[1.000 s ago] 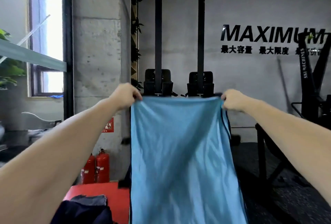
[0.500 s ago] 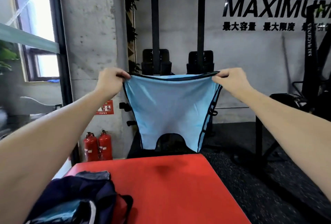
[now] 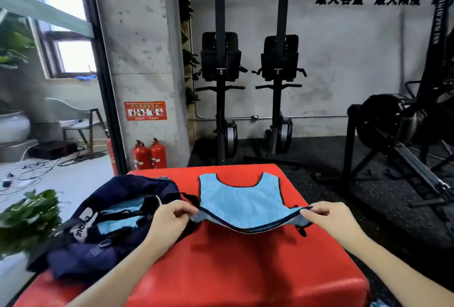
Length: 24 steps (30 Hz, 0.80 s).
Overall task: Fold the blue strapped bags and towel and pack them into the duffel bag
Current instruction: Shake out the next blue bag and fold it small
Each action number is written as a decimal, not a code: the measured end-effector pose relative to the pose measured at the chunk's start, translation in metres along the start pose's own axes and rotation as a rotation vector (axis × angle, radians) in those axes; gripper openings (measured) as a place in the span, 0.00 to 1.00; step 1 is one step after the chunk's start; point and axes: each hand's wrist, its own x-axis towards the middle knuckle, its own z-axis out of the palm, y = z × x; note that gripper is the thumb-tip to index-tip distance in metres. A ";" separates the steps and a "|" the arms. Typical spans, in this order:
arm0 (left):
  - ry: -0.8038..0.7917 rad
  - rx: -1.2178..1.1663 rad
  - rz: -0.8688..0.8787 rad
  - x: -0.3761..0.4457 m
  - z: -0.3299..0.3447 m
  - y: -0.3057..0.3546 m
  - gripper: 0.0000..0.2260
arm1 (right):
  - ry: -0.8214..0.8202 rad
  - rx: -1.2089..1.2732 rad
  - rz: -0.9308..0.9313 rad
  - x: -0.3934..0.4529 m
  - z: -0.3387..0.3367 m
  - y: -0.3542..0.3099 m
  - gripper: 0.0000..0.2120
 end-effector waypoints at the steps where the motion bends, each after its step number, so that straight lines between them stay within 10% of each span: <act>1: -0.002 -0.021 -0.030 -0.018 0.003 -0.003 0.26 | 0.010 0.002 0.012 -0.013 0.000 0.010 0.08; 10: 0.035 -0.075 0.040 -0.107 0.017 -0.003 0.22 | 0.112 0.121 0.056 -0.070 -0.019 0.042 0.10; 24: 0.030 0.063 0.051 0.013 0.080 -0.039 0.20 | 0.137 0.080 0.152 0.049 0.030 0.086 0.06</act>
